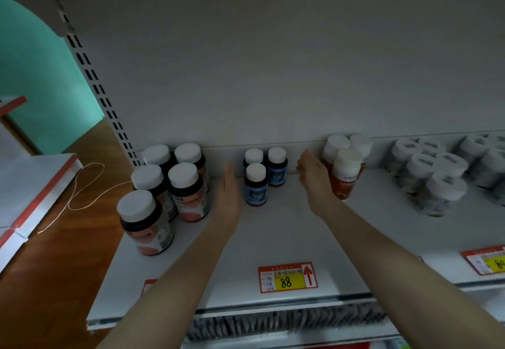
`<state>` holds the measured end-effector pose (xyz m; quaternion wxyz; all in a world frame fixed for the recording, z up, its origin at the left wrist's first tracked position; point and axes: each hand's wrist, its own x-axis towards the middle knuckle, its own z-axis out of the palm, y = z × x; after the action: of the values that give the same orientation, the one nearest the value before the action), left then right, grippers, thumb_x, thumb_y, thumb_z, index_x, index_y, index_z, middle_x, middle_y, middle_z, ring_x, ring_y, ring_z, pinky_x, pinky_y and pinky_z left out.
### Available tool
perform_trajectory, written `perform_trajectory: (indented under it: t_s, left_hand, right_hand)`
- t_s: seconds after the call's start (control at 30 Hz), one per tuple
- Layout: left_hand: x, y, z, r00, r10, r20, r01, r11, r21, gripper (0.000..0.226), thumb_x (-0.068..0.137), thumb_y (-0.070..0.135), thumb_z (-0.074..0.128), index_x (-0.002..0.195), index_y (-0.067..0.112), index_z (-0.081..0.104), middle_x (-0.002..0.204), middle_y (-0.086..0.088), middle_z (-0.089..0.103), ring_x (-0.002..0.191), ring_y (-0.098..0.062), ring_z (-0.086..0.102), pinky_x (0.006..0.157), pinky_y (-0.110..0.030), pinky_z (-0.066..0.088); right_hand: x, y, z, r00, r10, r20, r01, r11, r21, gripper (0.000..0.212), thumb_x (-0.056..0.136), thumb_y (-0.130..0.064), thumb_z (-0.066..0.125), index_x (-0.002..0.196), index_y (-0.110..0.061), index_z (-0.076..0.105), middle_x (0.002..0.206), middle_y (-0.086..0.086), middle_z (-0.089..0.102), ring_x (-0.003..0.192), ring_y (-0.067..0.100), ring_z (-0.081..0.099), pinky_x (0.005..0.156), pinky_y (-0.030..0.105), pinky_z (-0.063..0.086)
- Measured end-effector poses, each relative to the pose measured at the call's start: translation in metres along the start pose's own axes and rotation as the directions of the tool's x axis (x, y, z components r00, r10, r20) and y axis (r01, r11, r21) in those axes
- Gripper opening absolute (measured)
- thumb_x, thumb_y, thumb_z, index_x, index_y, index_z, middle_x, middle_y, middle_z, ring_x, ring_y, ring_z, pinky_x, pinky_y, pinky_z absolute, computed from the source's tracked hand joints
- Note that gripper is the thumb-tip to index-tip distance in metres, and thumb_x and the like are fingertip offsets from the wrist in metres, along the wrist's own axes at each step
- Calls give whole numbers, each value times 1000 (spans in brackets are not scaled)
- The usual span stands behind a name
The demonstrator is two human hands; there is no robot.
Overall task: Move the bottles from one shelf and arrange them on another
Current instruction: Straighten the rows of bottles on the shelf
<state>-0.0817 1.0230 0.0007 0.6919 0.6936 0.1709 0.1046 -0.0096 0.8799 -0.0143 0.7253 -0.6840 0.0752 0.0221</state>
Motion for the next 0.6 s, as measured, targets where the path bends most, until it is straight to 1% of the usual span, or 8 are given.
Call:
perform_trajectory:
  t_s: [0.03, 0.07, 0.1, 0.13, 0.23, 0.3, 0.47, 0.6]
  left_hand:
    - [5, -4, 0, 999, -35, 23, 36, 999, -22, 57, 97, 43, 19, 141, 8, 26, 151, -11, 26, 140, -24, 24, 113, -31, 21]
    - [11, -8, 2, 997, -67, 36, 68, 997, -35, 59, 96, 45, 17, 142, 9, 24, 153, -10, 24, 141, -23, 22, 114, -31, 19]
    - [15, -11, 4, 995, -92, 38, 94, 994, -47, 59, 96, 46, 15, 143, 9, 22, 153, -10, 22, 142, -22, 21, 114, -31, 19]
    - [18, -12, 6, 993, -115, 35, 118, 991, -67, 59, 96, 45, 14, 143, 9, 21, 154, -9, 20, 142, -22, 20, 114, -30, 18]
    - [24, -16, 15, 981, -170, 88, 182, 973, -142, 59, 95, 48, 10, 144, 15, 17, 155, -3, 17, 142, -18, 19, 110, -28, 22]
    - [28, -19, 19, 973, -174, 155, 198, 968, -152, 61, 94, 49, 7, 142, 15, 24, 152, -4, 26, 138, -19, 29, 101, -26, 29]
    - [34, -24, 26, 972, -156, 176, 184, 970, -156, 60, 95, 48, 8, 140, 15, 32, 147, -9, 37, 132, -24, 40, 98, -30, 35]
    - [35, -25, 26, 971, -148, 187, 179, 970, -164, 58, 96, 45, 9, 139, 15, 33, 146, -9, 38, 131, -24, 41, 100, -31, 36]
  right_hand:
    - [3, 7, 1, 1000, 17, 1, -17, 1000, 1, 33, 96, -43, 35, 115, -25, 54, 117, -2, 54, 110, 14, 50, 98, 33, 41]
    - [4, 12, 3, 999, 41, -6, -41, 999, 0, 45, 96, -43, 33, 134, -19, 42, 138, 1, 45, 128, 18, 41, 111, 40, 32]
    - [4, 14, 6, 998, 56, -5, -56, 998, 0, 51, 97, -41, 32, 141, -16, 33, 148, 2, 35, 136, 19, 33, 116, 42, 25]
    - [6, 18, 8, 998, 57, 2, -57, 998, 4, 52, 97, -39, 32, 143, -15, 28, 151, 1, 30, 139, 19, 30, 118, 41, 21]
    - [10, 26, 16, 998, 63, 18, -64, 998, 28, 52, 98, -38, 30, 144, -13, 26, 153, 2, 26, 140, 18, 27, 119, 39, 19]
    - [10, 29, 20, 998, 61, 23, -61, 998, 34, 52, 98, -40, 29, 143, -13, 28, 152, 3, 29, 139, 18, 29, 118, 39, 20]
    - [14, 36, 26, 996, 36, 82, -35, 999, -16, 63, 90, -55, 32, 141, -17, 35, 148, 1, 37, 135, 16, 35, 117, 43, 24]
    - [13, 34, 24, 994, 12, 107, -6, 999, -53, 51, 97, -44, 30, 139, -16, 38, 147, 1, 39, 135, 15, 35, 117, 41, 24]
